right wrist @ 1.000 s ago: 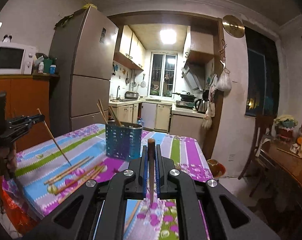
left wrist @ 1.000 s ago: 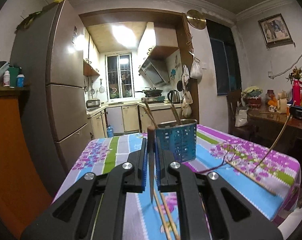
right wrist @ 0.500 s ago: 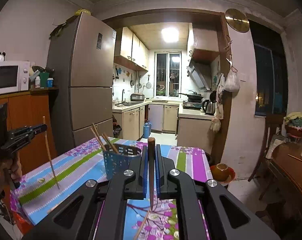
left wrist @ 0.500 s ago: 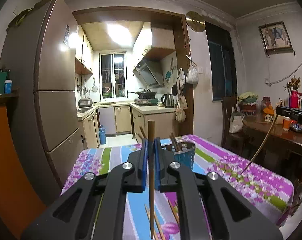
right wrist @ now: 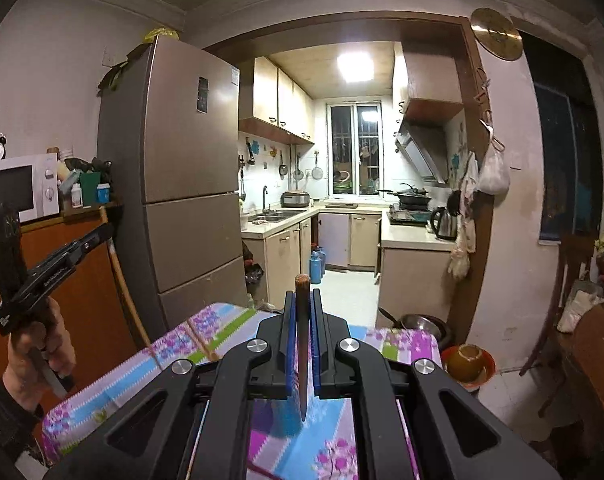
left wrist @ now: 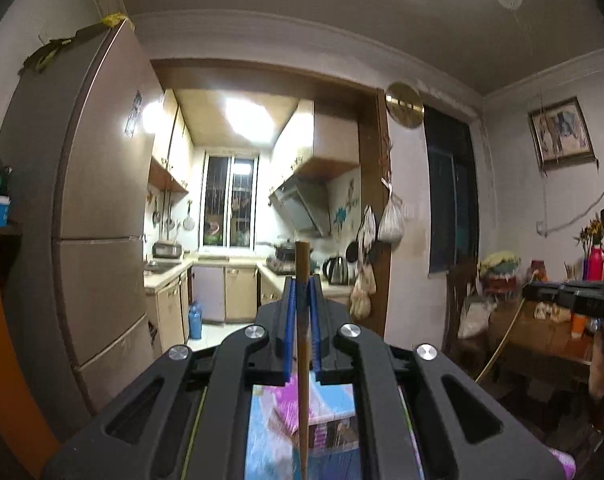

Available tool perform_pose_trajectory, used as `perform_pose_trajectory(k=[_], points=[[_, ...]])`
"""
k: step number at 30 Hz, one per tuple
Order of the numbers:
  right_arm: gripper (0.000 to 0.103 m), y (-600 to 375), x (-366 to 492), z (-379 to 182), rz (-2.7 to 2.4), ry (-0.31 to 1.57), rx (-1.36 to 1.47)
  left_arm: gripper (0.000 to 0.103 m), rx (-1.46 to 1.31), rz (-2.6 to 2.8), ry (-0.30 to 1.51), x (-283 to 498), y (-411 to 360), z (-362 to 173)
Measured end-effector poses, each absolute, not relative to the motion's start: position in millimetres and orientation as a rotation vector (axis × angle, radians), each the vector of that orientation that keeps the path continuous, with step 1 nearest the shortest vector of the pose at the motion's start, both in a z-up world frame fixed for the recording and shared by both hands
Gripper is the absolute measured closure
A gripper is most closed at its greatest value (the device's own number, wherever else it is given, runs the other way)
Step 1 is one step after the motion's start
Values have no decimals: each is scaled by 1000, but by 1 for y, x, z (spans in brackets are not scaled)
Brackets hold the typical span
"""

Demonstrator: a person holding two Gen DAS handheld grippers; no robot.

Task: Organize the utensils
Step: 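Lift both chopsticks and carry them above the blue slotted holder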

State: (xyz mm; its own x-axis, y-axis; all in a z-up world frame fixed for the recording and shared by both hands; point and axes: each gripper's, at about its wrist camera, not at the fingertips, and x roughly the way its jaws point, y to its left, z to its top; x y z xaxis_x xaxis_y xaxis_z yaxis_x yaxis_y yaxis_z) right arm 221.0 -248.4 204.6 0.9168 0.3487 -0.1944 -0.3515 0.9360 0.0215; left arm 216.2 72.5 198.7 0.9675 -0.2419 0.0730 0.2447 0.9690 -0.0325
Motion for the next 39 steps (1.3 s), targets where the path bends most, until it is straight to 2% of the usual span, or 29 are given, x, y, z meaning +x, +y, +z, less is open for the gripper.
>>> perform_pose_trajectory(k=[5, 10, 25, 39], points=[[95, -231, 254, 224, 382, 201, -25, 98, -48, -244, -105, 244, 48, 216], [95, -216, 283, 223, 408, 223, -24, 98, -52, -237, -81, 276, 31, 206], [95, -200, 356, 167, 437, 352, 15, 98, -63, -208, 42, 336, 35, 134], [95, -195, 376, 132, 449, 421, 32, 96, -51, -189, 91, 357, 33, 112]])
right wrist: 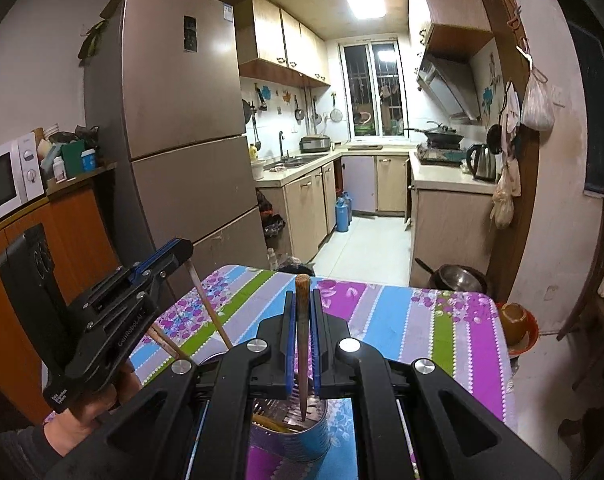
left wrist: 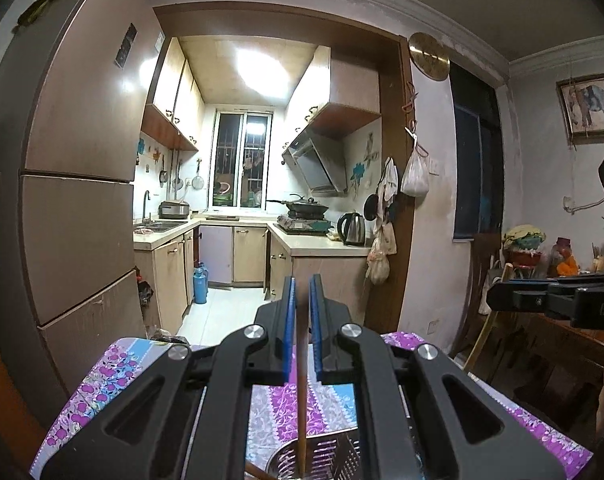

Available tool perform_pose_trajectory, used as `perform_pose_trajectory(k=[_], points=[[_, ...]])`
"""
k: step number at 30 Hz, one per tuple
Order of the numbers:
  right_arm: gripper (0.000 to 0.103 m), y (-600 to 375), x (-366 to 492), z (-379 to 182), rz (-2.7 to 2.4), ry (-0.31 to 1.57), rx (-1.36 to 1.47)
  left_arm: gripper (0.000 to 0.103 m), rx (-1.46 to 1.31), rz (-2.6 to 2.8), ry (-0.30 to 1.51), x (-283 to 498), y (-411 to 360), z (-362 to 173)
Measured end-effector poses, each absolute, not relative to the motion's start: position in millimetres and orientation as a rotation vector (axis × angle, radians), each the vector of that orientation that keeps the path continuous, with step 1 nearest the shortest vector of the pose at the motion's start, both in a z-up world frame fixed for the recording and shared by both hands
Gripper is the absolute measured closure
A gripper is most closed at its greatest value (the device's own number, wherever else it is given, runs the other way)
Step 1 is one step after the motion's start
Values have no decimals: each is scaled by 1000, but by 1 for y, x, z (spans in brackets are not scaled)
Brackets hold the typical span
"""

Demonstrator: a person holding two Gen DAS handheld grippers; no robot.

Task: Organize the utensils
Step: 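Lift both chopsticks and carry them above the blue slotted holder, then open the right gripper into the holder while the left gripper releases too, then move both open grippers back down to the remaining chopsticks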

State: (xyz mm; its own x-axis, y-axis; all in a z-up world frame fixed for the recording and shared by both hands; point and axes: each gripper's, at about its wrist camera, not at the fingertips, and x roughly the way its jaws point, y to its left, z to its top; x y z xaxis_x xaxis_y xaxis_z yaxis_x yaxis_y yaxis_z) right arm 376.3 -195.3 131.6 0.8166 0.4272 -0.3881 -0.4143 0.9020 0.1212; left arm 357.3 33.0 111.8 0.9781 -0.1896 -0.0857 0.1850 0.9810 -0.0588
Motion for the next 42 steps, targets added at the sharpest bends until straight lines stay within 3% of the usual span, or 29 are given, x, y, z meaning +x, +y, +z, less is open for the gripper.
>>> perform_pose_trajectory(k=[1, 3, 5, 12, 17, 20, 27, 36, 42], points=[[95, -195, 377, 131, 449, 422, 32, 95, -48, -186, 94, 357, 33, 111], [95, -196, 376, 130, 448, 420, 36, 79, -45, -184, 95, 357, 33, 110], [95, -199, 373, 131, 445, 414, 42, 72, -49, -175, 93, 354, 35, 112], [95, -218, 342, 146, 425, 357, 73, 55, -46, -194, 84, 312, 43, 119], [80, -235, 269, 147, 438, 263, 59, 42, 15, -233, 100, 231, 59, 109], [76, -241, 219, 133, 432, 222, 27, 41, 37, -249, 168, 178, 72, 81], [76, -251, 97, 33, 365, 221, 6, 42, 33, -303, 371, 82, 77, -32], [76, -245, 28, -65, 309, 356, 44, 69, 89, -321, 475, 76, 58, -94], [76, -237, 11, -93, 309, 403, 53, 72, 112, -318, 490, 74, 51, -114]])
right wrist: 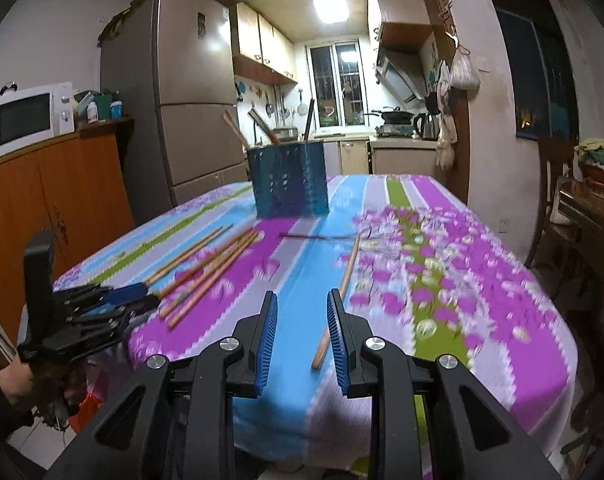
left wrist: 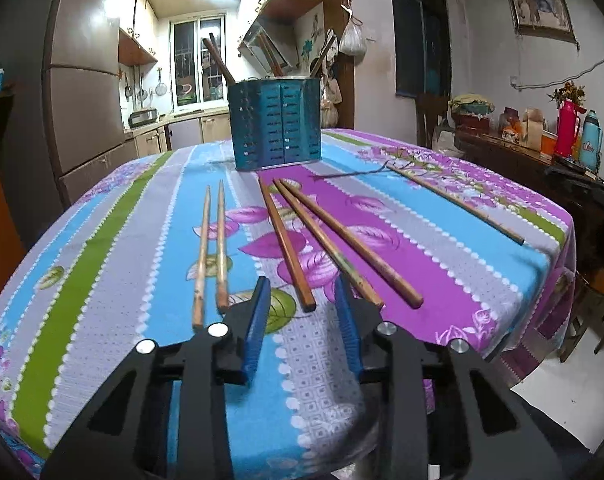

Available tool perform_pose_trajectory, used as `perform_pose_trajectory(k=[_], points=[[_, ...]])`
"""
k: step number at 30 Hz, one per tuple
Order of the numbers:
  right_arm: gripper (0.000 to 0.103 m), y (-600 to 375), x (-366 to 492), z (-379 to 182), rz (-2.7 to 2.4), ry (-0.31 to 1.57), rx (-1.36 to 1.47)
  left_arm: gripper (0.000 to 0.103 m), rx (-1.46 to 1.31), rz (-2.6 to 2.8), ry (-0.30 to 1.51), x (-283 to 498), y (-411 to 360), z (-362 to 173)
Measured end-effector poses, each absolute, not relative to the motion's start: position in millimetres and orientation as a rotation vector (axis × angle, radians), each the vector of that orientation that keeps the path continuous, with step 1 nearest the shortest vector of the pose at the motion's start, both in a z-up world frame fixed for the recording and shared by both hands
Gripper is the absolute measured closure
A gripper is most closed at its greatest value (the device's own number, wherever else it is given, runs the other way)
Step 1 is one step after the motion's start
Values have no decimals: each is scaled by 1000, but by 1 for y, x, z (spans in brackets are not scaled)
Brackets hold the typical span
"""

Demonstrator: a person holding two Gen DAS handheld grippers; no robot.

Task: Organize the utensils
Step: 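Move both open grippers back down to the remaining chopsticks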

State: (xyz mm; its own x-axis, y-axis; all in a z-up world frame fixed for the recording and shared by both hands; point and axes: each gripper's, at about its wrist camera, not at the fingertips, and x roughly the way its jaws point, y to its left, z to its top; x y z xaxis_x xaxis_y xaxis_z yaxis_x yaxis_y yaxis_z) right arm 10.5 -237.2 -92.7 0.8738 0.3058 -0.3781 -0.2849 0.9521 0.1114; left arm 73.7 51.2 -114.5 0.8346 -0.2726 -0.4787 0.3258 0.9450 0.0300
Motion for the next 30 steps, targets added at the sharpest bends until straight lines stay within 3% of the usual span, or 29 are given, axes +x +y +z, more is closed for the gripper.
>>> perform_pose_trajectory(k=[8, 14, 21, 30], points=[[76, -222, 7, -101, 309, 411, 33, 72, 108, -304, 449, 76, 49, -121], [76, -195, 5, -104, 355, 415, 17, 95, 115, -280, 433, 79, 49, -122], [76, -165, 9, -109, 383, 412, 9, 96, 119, -295, 433, 77, 53, -121], [76, -207, 19, -125, 107, 391, -63, 97, 100, -300, 417, 74, 55, -124]])
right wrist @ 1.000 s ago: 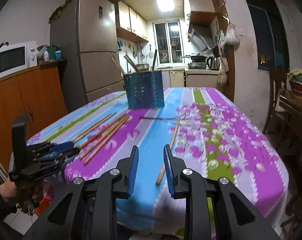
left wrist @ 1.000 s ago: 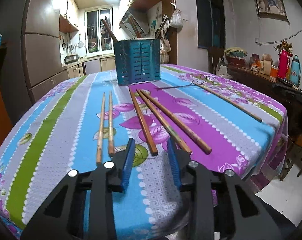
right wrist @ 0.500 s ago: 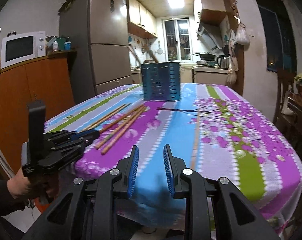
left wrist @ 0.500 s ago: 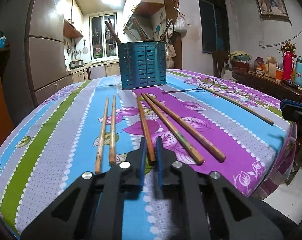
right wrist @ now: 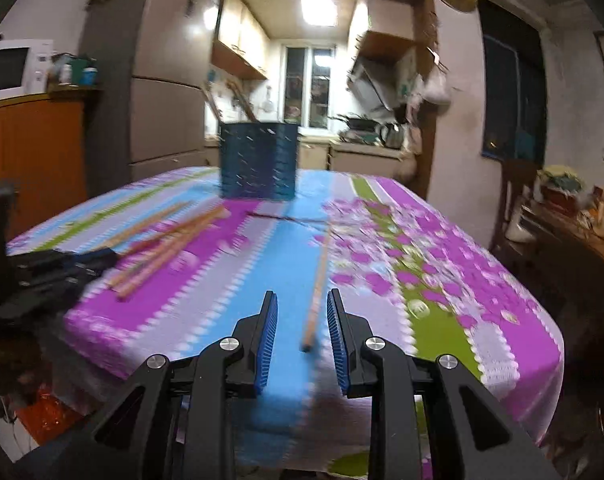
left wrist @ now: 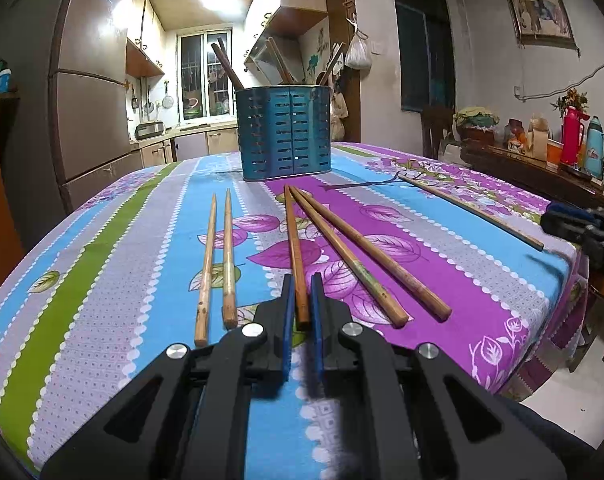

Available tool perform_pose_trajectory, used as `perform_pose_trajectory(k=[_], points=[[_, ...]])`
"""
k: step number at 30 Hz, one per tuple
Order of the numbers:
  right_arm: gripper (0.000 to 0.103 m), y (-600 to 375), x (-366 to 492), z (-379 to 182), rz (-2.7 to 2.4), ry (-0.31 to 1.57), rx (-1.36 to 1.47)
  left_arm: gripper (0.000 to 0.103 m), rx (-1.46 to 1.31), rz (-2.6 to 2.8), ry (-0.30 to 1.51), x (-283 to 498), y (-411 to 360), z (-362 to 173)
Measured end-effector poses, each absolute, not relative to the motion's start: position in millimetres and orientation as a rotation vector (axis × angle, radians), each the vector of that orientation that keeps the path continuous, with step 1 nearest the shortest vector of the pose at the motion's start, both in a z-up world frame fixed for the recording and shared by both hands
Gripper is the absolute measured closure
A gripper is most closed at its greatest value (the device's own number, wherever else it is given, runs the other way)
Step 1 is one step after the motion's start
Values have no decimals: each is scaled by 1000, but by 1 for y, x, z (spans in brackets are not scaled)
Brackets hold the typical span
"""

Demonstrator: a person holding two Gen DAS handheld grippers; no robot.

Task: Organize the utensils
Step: 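Move both open grippers back down to the remaining chopsticks, then close the left gripper on a chopstick while the right gripper grasps another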

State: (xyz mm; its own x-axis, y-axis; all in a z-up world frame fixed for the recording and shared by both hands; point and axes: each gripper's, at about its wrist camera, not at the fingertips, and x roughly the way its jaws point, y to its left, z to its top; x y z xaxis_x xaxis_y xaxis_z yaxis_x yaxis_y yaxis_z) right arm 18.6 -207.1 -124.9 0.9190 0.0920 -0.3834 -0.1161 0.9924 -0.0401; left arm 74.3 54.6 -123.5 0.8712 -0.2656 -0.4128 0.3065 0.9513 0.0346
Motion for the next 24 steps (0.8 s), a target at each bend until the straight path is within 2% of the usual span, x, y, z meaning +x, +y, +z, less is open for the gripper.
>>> perform_pose_trajectory(k=[8, 24], points=[[76, -207, 33, -143, 123, 421, -38, 97, 109, -293, 410, 72, 52, -124], [76, -208, 31, -145, 131, 407, -17, 96, 115, -283, 400, 69, 49, -126]])
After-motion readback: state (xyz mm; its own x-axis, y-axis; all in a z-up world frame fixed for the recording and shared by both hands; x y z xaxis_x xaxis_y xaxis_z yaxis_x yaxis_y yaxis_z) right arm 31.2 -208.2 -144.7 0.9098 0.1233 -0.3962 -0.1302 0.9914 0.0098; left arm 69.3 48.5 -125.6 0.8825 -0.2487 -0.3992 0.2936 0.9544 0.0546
